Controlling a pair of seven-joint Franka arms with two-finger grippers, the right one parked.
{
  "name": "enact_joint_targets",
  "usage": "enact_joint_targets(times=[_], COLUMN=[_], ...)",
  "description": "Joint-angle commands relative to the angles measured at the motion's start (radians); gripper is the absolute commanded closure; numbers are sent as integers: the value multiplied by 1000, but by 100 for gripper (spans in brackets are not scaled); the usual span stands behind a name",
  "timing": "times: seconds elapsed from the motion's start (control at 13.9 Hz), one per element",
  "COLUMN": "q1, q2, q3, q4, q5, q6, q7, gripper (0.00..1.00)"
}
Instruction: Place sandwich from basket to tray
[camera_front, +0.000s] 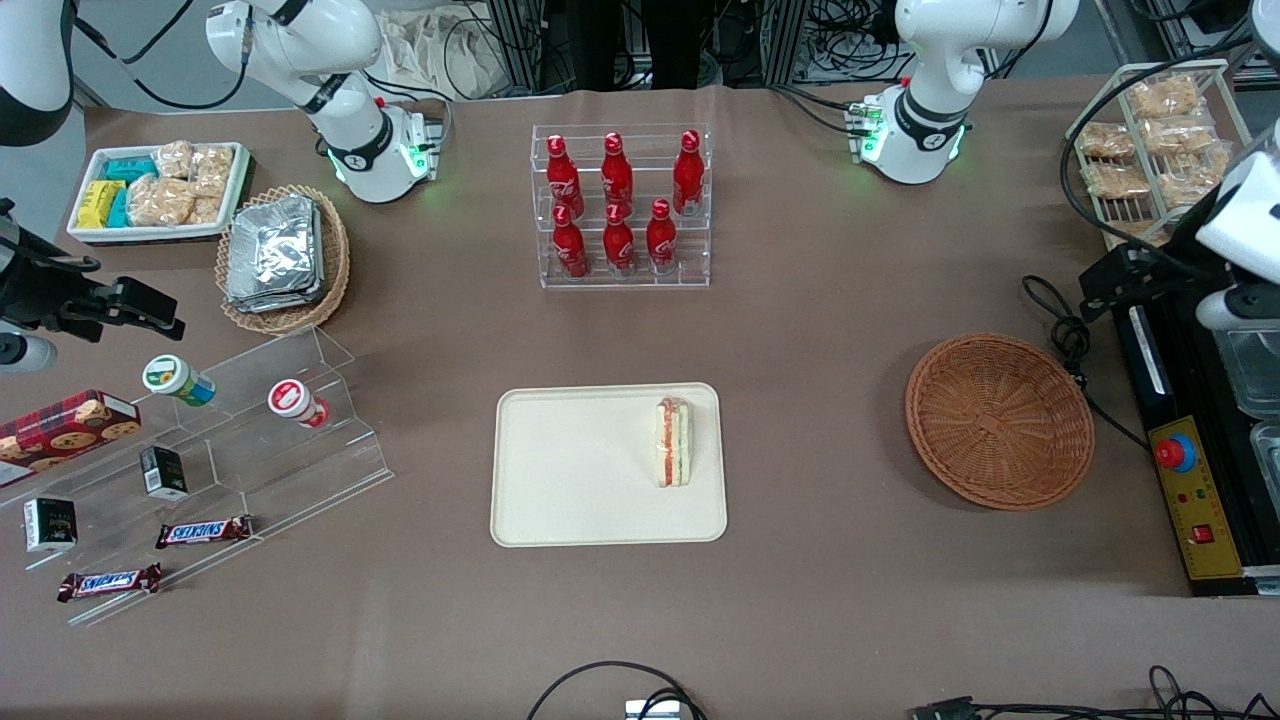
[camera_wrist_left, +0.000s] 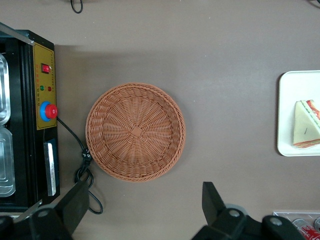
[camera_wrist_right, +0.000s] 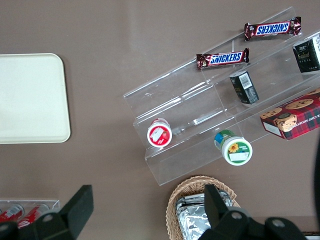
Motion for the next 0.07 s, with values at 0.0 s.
enact_joint_targets(times=[0.0], q1=[19], q2=[-28], q3=[-16], q4=[-30], q5=[-11], q6=[-9], q7=[15], gripper=[0])
